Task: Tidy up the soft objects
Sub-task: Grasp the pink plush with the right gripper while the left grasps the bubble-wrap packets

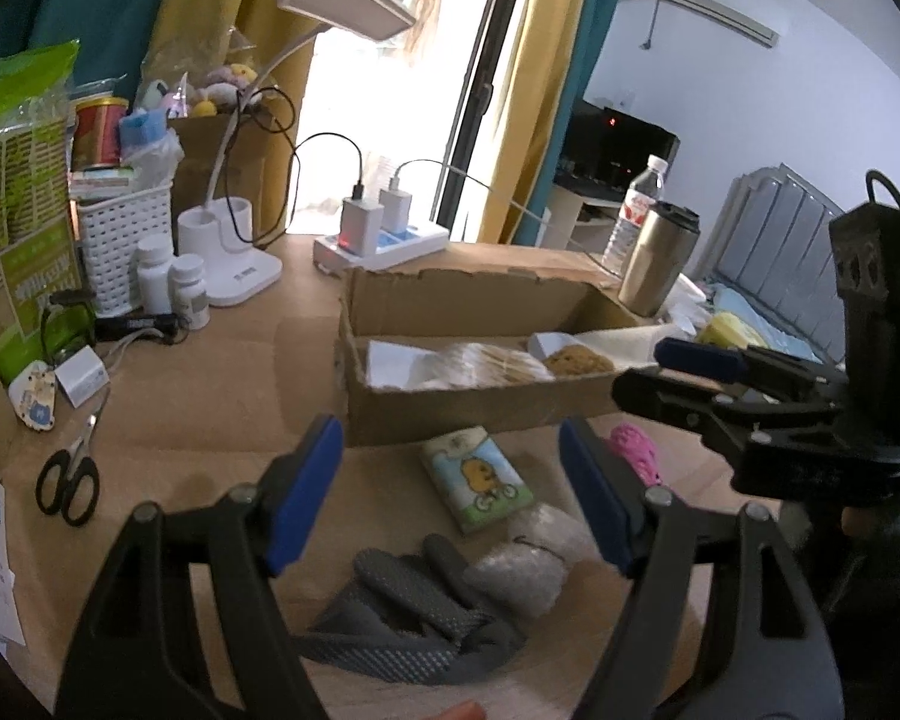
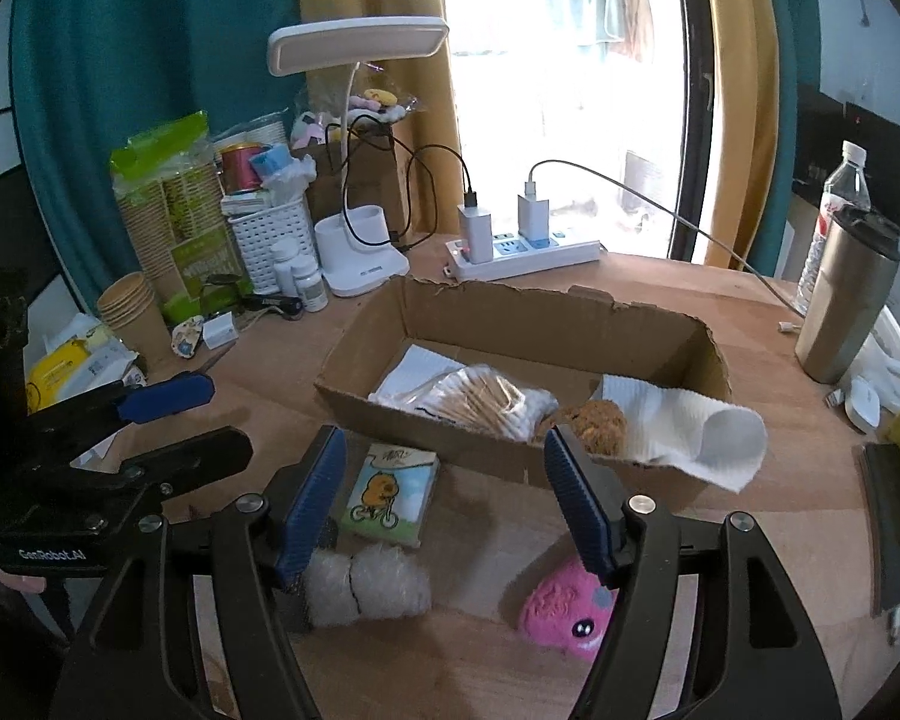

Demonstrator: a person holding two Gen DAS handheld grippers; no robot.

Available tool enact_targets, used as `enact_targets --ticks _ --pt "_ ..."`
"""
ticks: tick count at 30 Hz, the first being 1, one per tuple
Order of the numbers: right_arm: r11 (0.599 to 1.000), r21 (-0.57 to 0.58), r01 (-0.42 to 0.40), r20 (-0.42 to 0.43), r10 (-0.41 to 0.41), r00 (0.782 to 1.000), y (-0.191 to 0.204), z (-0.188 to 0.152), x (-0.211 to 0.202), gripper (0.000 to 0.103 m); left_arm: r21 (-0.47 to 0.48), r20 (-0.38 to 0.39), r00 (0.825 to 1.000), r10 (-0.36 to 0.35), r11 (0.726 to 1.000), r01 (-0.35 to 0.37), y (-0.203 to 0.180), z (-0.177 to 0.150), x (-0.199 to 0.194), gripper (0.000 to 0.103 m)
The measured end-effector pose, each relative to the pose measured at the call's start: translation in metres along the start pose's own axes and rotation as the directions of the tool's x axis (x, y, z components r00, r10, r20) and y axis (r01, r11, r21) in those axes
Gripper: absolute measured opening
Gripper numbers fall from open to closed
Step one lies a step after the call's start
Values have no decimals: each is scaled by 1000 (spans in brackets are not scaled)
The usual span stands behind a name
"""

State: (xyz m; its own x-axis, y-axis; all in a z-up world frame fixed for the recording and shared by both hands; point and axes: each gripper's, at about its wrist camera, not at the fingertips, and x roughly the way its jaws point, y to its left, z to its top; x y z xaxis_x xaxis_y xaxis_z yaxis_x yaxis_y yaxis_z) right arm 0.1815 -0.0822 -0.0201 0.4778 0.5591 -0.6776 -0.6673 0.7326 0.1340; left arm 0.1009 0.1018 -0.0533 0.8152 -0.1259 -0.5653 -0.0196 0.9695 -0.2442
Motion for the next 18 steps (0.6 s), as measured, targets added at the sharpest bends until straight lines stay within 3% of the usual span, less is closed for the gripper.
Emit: enact_targets --ticks 3,6,18 --pt "1000 0 1 9 -1 1000 -1 -4 -5 73 14 -6 1000 8 1000 -8 -7 -4 0 77" --pt "1000 5 6 19 -6 1000 -4 -9 -10 79 22 -9 1000 10 1000 -9 -14 -7 -1 89" --pt "999 49 1 4 -1 1000 -29 -37 -14 80 39 -89 995 37 999 -34 -27 -26 21 90"
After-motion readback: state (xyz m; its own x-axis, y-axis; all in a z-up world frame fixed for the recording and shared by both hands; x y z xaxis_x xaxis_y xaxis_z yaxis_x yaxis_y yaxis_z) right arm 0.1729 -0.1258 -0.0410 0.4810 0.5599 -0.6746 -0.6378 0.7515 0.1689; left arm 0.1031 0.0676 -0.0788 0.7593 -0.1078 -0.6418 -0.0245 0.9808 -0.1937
